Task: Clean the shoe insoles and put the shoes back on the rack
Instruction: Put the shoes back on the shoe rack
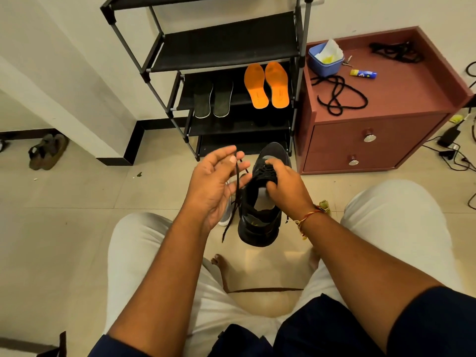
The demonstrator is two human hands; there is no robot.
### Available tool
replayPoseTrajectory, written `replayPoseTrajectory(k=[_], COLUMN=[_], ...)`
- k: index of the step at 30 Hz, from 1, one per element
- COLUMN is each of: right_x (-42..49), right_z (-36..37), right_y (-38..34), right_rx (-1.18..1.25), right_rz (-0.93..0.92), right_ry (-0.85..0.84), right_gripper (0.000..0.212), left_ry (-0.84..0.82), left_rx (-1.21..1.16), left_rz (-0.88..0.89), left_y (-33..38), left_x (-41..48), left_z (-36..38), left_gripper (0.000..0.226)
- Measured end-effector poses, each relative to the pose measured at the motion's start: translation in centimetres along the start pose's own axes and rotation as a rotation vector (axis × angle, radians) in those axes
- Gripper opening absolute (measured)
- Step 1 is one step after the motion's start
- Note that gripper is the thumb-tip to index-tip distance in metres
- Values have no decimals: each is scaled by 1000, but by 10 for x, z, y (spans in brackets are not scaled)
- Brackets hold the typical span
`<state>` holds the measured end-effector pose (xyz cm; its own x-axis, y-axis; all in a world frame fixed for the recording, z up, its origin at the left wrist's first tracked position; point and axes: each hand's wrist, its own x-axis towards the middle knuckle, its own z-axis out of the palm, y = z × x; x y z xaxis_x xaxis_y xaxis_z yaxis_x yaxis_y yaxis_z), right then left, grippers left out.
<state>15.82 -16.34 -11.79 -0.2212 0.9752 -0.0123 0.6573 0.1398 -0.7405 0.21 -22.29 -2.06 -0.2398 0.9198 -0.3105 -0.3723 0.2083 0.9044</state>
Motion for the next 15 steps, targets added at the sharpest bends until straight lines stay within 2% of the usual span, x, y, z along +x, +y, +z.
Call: replayPoseTrajectory(k=[6, 11, 15], right_x=[-2, -3, -4], right_z=[1, 3, 2], right_y=[-1, -5, -6], right_rx=[33, 60, 69], right_rz=[-20, -30, -54], right_ry=[12, 20, 27], right_gripper=[51, 55, 54], left_ry=[-49, 3, 43], left_rx=[-141, -202, -230], left_rz=[131, 200, 187], left_y=[28, 37, 26], left_x=[1, 9, 9], left_z=[20, 32, 40], left_gripper=[32, 29, 27])
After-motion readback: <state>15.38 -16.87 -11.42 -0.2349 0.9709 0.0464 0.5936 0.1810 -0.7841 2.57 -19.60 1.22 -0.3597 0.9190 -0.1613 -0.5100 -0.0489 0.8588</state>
